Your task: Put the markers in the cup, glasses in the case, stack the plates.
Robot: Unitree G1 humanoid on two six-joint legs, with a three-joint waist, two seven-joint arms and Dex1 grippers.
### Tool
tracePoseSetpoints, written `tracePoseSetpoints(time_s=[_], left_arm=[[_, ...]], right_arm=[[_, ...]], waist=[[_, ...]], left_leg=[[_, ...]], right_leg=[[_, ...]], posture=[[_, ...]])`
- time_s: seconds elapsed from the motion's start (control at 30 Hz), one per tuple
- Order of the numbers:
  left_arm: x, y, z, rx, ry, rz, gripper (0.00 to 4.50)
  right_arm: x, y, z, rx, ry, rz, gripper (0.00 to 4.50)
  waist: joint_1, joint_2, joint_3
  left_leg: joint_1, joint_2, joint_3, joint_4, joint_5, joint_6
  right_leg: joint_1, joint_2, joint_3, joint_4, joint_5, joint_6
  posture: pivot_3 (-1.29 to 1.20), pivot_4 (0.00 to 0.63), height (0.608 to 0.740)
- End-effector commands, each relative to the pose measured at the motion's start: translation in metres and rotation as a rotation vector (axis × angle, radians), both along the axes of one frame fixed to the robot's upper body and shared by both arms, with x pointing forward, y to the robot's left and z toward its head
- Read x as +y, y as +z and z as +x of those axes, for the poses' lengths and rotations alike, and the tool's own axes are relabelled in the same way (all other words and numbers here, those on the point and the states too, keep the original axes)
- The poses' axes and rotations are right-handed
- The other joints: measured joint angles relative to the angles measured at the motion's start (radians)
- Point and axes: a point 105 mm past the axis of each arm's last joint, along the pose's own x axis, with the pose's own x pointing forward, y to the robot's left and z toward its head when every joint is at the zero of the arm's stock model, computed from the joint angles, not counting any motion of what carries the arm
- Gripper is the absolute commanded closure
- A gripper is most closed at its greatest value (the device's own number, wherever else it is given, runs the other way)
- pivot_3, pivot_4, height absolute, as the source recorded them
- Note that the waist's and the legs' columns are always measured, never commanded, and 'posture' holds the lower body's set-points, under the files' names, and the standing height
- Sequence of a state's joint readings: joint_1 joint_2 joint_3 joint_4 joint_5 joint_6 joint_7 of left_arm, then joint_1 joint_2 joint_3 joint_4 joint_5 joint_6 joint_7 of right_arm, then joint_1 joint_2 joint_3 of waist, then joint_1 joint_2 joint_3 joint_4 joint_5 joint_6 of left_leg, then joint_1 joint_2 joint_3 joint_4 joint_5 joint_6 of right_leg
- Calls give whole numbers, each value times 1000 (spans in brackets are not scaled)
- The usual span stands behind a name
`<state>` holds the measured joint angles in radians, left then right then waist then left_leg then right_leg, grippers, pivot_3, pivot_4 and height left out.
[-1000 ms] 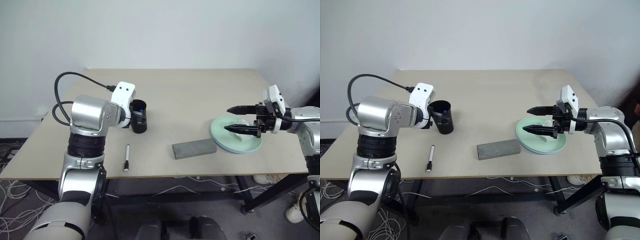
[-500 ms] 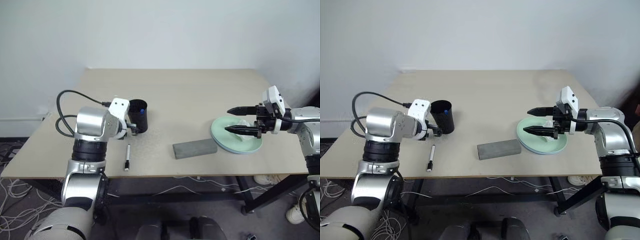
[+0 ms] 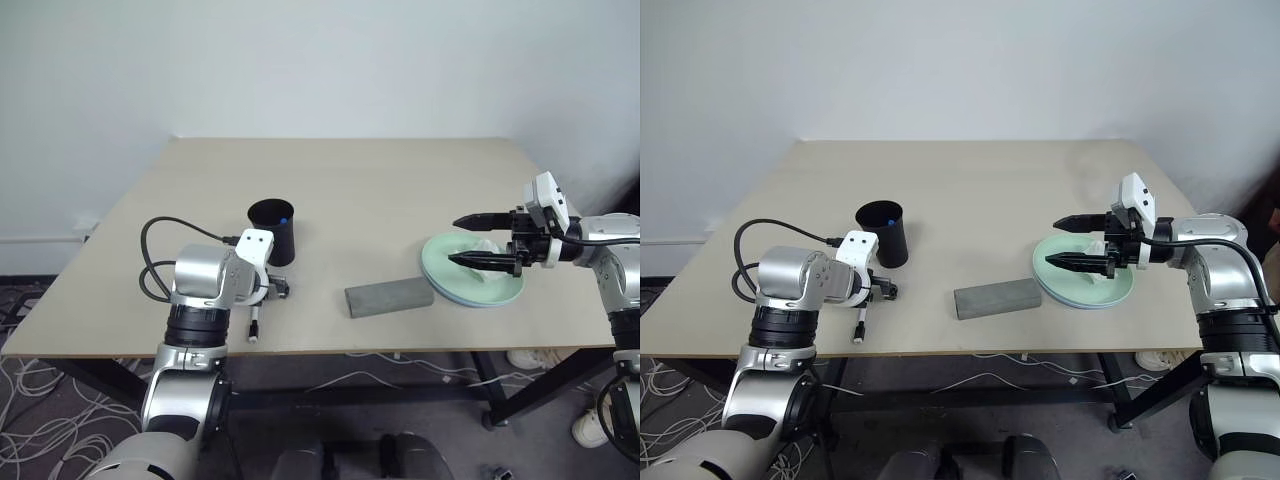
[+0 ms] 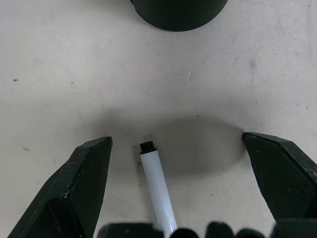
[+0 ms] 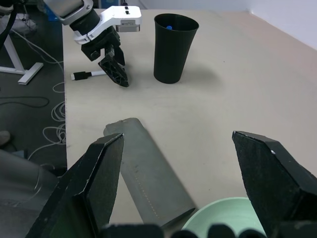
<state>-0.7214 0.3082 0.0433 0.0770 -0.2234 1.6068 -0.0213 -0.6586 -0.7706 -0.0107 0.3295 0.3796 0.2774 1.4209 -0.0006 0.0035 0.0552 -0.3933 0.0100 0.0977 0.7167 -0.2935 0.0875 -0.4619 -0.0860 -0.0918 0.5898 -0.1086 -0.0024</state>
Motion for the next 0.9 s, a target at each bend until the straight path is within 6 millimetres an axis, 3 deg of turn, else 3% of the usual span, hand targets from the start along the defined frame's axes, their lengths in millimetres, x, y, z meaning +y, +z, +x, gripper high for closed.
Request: tracePoseSetpoints(time_s=[0.03, 0.07, 0.17, 0.53, 0.77, 0.9], left_arm=[[-1, 2, -1, -9, -4, 9, 38], [-1, 2, -1, -6, -4, 8, 38], [-1, 1, -2, -2, -5, 8, 617], [1, 4, -2, 1, -37, 40, 4340], [-4, 24, 4, -61, -109, 90, 4459], [-28, 40, 6, -130, -253, 21, 4459]], right_arm=[[2, 13, 1, -59, 10, -5, 711], [2, 13, 1, -59, 9, -5, 711], [2, 13, 2, -60, 8, -7, 711], [2, 12, 3, -63, 5, -11, 711], [2, 11, 4, -62, 5, -10, 711], [3, 10, 3, -61, 7, -10, 711]], waist=[[0, 0, 0], [0, 0, 0], [0, 0, 0], [-1, 0, 0], [0, 0, 0], [1, 0, 0]], left_leg=[[0, 0, 0, 0, 0, 0], [0, 0, 0, 0, 0, 0], [0, 0, 0, 0, 0, 0], [1, 0, 0, 0, 0, 0], [0, 0, 0, 0, 0, 0], [0, 0, 0, 0, 1, 0]], right_leg=[[0, 0, 0, 0, 0, 0], [0, 0, 0, 0, 0, 0], [0, 0, 0, 0, 0, 0], [0, 1, 0, 1, 0, 0], [0, 0, 0, 0, 0, 0], [0, 0, 0, 0, 0, -1]], posture=[[0, 0, 740], [0, 0, 740], [0, 0, 740], [0, 0, 740], [0, 0, 740], [0, 0, 740]])
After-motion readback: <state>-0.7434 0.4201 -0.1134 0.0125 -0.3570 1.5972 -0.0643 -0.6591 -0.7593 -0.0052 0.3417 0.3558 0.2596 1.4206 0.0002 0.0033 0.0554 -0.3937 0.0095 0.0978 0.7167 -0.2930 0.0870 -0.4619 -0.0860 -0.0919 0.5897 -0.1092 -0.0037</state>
